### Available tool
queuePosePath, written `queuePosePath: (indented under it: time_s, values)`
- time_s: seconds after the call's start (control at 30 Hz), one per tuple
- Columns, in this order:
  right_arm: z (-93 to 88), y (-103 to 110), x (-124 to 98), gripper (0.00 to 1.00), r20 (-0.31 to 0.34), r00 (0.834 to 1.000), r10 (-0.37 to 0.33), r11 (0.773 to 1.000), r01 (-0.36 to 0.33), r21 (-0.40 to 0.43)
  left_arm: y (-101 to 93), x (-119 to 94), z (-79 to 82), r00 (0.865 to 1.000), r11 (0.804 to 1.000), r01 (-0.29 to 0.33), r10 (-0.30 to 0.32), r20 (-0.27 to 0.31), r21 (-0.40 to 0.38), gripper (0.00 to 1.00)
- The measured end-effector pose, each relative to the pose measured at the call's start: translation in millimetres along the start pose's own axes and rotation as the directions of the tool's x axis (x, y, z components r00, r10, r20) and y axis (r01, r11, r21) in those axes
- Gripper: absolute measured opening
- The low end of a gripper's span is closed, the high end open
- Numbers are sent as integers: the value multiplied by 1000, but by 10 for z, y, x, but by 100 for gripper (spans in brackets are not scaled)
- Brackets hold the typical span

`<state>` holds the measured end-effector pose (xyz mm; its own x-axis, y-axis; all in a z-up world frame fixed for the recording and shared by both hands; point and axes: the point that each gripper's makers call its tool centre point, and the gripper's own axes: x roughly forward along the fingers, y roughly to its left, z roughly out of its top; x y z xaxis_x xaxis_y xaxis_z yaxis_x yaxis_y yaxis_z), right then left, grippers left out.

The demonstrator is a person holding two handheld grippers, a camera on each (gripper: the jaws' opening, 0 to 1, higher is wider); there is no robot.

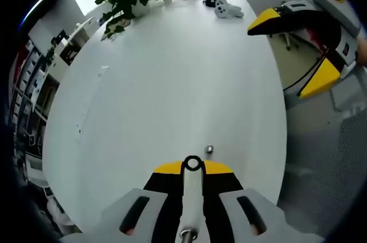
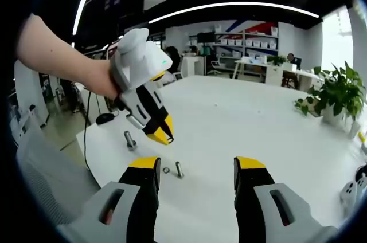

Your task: Place the washer onto the threaded stud by aligning its center hole with the stud, sliding it down to the base, and recovering from edge contact or off-axis alignment until the washer reaches the visible bottom stop.

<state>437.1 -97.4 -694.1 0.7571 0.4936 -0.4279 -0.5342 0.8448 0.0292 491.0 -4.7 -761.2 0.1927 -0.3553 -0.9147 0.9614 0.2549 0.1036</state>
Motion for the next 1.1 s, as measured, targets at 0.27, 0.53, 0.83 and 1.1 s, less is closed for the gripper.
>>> queuePosePath:
  time_s: [0.27,0.53,0.83,1.1]
  values:
    - [8,4,-2,54,2,1000,1,1000,-1,-7,-48,38,-22,1000,1000,10,-9,-22,20,8]
    - [3,-15,-7,54,2,1000,-4,1000,4,-1,-98,110,5,999,999,25,-24,-27,26,8]
    - [-1,-17,-15,54,2,1000,-9,1000,9,-5,-201,300,50,997,996,49,-45,-58,73,8]
    - [-1,-16,-9,54,1,1000,-6,1000,6,-2,-205,388,61,996,995,60,-53,-77,85,9]
